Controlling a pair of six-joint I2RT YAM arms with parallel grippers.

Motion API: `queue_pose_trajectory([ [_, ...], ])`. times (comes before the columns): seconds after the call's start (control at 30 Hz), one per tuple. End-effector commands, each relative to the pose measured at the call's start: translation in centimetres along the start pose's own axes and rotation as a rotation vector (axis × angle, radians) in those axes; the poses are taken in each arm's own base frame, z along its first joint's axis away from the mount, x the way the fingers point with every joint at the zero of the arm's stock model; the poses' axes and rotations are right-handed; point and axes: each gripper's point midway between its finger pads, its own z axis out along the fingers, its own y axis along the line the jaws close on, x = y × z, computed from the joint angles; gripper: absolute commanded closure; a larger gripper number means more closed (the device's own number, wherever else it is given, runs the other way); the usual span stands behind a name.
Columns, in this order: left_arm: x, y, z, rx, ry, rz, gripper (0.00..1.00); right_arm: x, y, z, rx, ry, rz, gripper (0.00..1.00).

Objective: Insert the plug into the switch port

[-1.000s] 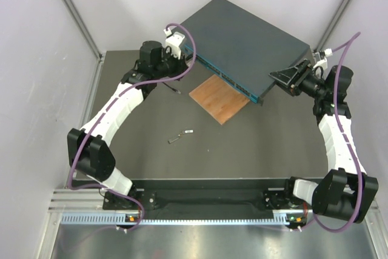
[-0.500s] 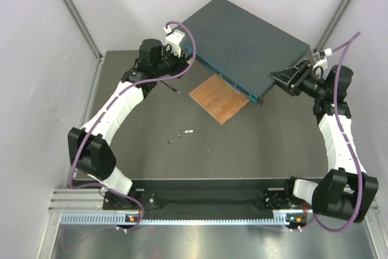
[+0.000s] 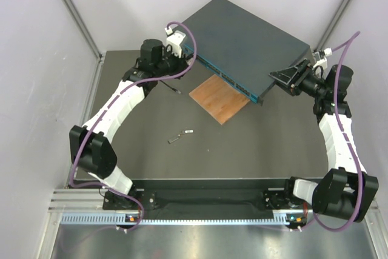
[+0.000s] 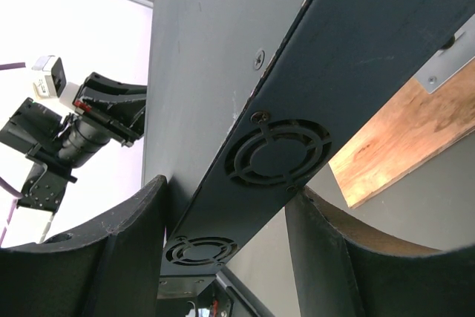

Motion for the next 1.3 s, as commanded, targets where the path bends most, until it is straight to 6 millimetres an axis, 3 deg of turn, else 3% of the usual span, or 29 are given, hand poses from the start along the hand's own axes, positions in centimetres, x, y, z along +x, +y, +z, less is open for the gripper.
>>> queue_pose_trajectory([
  [0.0, -3.6, 0.2, 0.6, 0.006, -0.113, 0.046, 1.00, -1.5, 1.5, 1.0, -0.046, -0.032, -0.185, 1.00],
  [0.57, -5.1, -3.5, -0.3, 0.121, -0.140, 0.078, 1.00, -1.4, 1.4, 1.3, -0.044, -0.026, -0.180, 1.00],
  [1.27, -6.0, -3.3, 0.2, 0.135, -0.126, 0.211, 1.00, -1.1, 1.3, 1.4, -0.039, -0.014, -0.183, 1.00],
])
